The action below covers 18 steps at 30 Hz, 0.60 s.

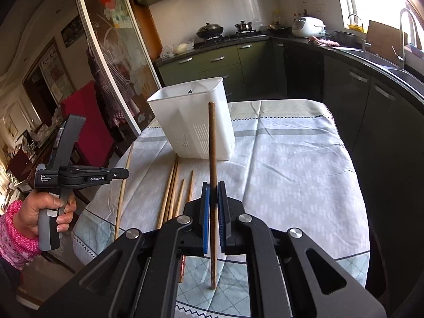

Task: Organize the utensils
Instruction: 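Grasp one wooden chopstick with the left gripper while the right gripper grasps another, then lift the chopsticks upright and lower them into the white holder with both grippers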

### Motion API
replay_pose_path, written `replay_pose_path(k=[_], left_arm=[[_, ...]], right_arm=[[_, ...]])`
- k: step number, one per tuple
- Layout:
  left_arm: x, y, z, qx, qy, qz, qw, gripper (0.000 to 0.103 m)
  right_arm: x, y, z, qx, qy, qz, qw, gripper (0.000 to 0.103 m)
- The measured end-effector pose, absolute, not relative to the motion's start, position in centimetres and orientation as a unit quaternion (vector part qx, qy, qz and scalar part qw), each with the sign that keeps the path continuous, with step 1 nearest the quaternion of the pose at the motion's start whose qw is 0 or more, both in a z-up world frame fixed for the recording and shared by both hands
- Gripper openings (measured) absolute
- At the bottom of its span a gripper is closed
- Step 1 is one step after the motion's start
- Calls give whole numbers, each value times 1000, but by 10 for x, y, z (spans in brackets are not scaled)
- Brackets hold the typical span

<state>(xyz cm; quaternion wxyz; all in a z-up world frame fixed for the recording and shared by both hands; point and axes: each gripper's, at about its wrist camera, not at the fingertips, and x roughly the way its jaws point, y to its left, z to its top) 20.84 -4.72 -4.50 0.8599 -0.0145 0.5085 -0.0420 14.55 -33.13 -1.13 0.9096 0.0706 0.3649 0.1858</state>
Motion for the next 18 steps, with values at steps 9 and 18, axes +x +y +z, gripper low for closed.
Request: replay_pose_path(k=[9,18], left_arm=[[129,-64,11,15,343,-57,937,7],[80,-65,24,12,270,-59,961,7]], right_arm=[[117,-342,-6,78,354,178,915,7],[106,-340,-4,72,335,168,924,7]])
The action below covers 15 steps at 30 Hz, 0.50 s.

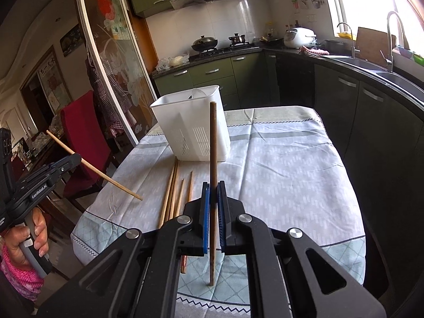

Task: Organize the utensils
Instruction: 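Lift the chopsticks upright and lower them into the white holder with both grippers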

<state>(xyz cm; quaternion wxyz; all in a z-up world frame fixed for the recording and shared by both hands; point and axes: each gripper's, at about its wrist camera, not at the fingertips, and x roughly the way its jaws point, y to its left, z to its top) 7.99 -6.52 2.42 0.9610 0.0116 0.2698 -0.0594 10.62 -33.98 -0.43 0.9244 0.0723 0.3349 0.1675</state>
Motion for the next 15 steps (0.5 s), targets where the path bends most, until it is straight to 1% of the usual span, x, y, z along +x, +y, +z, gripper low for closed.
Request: replay_pose_path(k=[15], left_arm=[[72,-64,21,9,274,-78,959,7]], right_arm=[[104,-337,-6,63,341,162,924,7]])
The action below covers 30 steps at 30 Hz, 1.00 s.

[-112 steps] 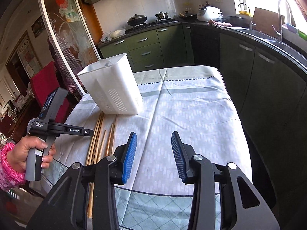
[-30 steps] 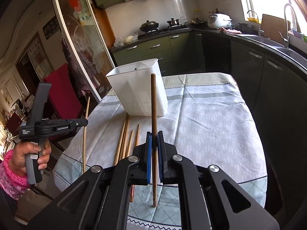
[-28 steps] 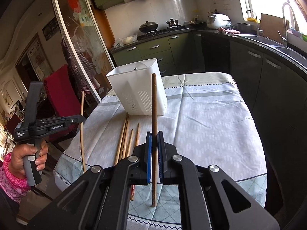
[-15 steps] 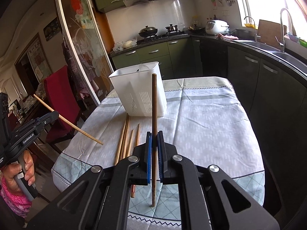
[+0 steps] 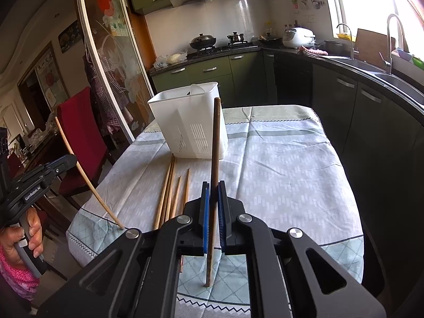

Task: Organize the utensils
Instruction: 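Lift the chopsticks upright and lower them into the white holder with both grippers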

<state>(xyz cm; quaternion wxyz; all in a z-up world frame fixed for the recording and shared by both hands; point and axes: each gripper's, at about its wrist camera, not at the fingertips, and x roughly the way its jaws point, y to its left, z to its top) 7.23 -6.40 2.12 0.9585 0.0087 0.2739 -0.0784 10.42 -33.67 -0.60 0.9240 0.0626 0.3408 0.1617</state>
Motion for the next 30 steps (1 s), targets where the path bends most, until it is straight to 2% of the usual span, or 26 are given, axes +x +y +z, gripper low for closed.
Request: replay_pose_path(k=[17,23,30], left_arm=[[90,-67,32,7,256,-93,962,7],[106,-73,62,4,253,-123,960,7],[145,-80,122,-10,244,-161,956,7]], right_arm=[[117,-331,13,59,342,197,917,7],[135,-326,57,52,318,225,919,7],[166,-320,124,55,275,249,927,7]])
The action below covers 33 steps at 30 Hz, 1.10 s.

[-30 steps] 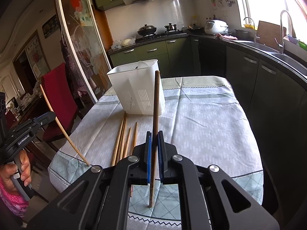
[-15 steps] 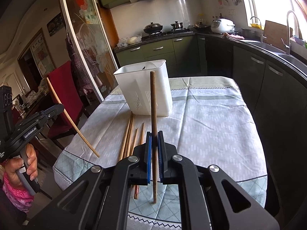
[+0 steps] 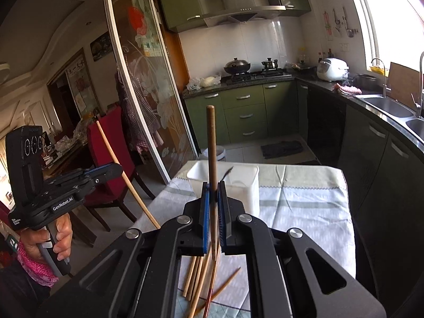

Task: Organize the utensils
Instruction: 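Lift the chopsticks upright and lower them into the white holder with both grippers, then open both grippers and move them back over the loose wooden chopsticks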

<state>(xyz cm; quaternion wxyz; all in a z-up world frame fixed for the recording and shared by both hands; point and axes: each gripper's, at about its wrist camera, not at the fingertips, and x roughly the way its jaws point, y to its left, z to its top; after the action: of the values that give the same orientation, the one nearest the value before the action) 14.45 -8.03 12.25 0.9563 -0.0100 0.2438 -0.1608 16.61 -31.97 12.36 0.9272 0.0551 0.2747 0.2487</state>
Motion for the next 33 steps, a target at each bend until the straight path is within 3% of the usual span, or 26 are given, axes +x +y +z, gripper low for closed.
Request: replay_pose_path(k=[6,12,22,33], left_arm=[[177,-89,175,6,191,-149,970,7],[224,-100,192,10,159,-134,978,7],[286,-113,127,11,230,-126,965,7],[281,-113,72,14,316,-134,939,7]], right_arm=[[203,-318,175,73,238,244,937,7],[253,-310,194,75,220,207,950,7],[321,-301,125,76,289,182,937,7],[326,-280,63,36,347,186,918,8]])
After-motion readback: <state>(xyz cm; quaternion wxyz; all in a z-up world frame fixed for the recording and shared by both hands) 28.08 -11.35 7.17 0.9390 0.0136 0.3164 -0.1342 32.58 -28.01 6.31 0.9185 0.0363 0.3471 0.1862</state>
